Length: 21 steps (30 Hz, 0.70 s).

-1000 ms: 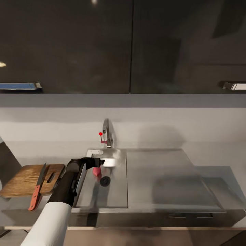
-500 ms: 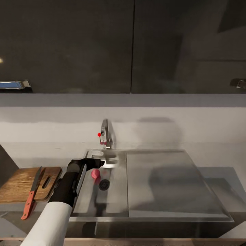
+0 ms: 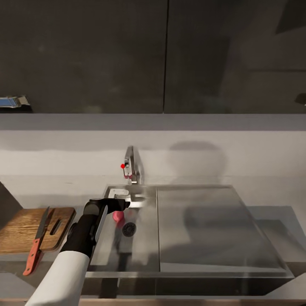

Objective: In the kitchen, take the Vidalia onion out of the sink, dice it on the chopping board with the paring knife, put the diced onion into the bowl on the countertop, then place both the paring knife and the chopping board into the sink.

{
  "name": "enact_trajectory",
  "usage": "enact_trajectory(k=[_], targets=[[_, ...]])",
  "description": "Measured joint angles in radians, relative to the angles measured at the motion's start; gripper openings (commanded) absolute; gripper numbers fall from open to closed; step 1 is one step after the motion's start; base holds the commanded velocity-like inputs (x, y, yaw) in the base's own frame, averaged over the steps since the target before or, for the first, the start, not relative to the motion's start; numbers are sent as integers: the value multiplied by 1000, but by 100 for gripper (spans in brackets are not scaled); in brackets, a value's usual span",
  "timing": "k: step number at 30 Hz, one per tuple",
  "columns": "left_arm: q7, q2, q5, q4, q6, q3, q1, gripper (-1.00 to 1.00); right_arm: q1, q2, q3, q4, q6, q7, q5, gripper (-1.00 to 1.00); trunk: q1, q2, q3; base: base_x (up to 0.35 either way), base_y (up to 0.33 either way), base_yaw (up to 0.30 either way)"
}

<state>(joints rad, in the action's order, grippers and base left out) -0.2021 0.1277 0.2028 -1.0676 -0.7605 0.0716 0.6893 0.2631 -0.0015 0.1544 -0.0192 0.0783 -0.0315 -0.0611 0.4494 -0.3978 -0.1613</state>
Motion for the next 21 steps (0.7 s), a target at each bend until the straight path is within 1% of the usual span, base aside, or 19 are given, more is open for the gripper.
enact_trajectory(k=[8, 10, 14, 21], targets=[[0, -2, 0, 13, 1, 1, 0, 100, 0, 0, 0, 0, 0, 0, 0, 100, 0, 0, -13, 4, 0, 0], [0, -2, 0, 20, 7, 2, 0, 100, 0, 0, 0, 0, 0, 0, 0, 100, 0, 0, -16, 0, 0, 0], [0, -3, 0, 35, 49, 2, 0, 100, 0, 0, 0, 0, 0, 0, 0, 100, 0, 0, -23, 14, 0, 0], [0, -3, 0, 44, 67, 2, 0, 100, 0, 0, 0, 0, 0, 0, 0, 100, 0, 0, -34, 108, 0, 0]])
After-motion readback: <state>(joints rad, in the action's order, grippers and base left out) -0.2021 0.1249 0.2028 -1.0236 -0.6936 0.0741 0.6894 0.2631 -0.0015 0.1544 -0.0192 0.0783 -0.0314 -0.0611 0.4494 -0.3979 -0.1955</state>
